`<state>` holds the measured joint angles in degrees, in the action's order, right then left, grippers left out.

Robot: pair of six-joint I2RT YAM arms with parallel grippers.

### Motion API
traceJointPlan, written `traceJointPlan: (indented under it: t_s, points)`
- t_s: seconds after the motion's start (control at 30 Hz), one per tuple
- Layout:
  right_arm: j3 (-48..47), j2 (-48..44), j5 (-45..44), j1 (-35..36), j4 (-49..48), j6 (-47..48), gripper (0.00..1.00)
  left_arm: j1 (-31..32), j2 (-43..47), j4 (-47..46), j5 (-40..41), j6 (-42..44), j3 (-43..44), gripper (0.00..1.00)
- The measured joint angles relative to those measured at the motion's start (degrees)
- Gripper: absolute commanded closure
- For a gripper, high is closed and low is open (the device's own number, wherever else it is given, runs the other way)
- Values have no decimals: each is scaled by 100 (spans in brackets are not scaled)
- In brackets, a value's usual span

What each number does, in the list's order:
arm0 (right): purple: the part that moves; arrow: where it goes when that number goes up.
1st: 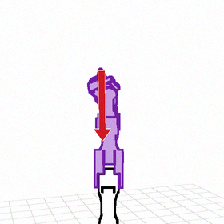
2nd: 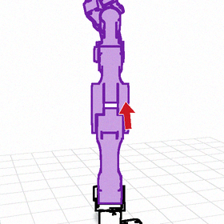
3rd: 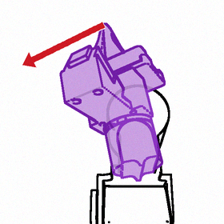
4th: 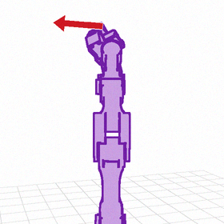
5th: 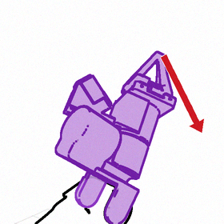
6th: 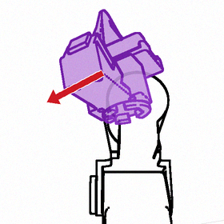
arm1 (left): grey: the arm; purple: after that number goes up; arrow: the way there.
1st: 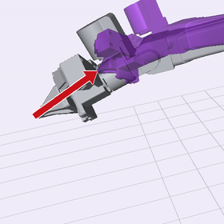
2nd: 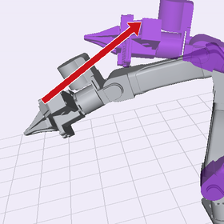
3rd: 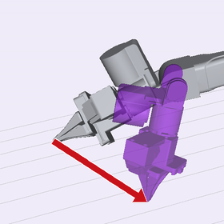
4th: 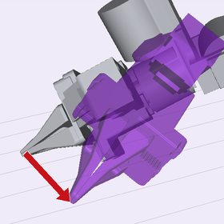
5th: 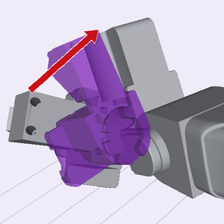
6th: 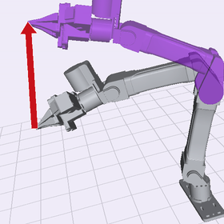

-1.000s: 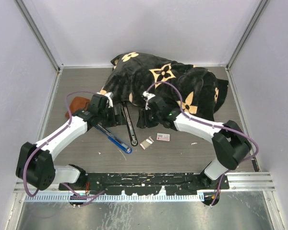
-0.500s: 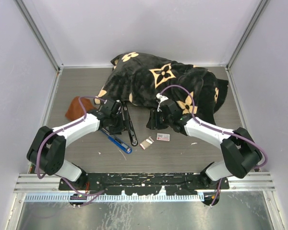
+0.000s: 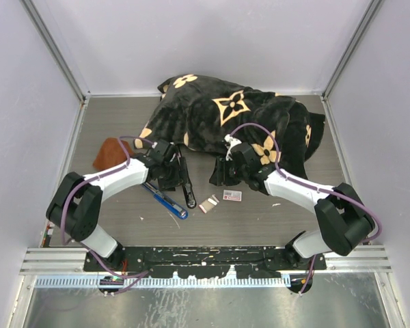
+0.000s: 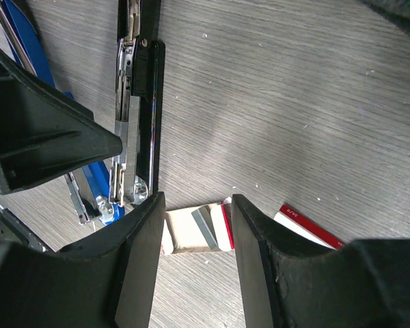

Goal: Load the staples into the stapler
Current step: Adjust the stapler at the center of the board.

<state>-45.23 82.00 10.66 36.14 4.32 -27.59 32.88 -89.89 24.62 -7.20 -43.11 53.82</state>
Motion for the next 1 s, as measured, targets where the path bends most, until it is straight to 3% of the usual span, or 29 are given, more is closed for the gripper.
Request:
traceJointPlan:
  t_s: [0.27, 0.63, 1.0]
  points:
    - [37, -13, 57, 0, -9, 0, 50, 48, -164, 4, 94, 7, 50, 35]
    - [122, -129, 87, -26, -44, 0, 50, 131, -280, 63, 149, 50, 160, 54]
    - [199, -192, 101, -26, -90, -2, 50, 229, -363, 289, 297, 166, 350, 64]
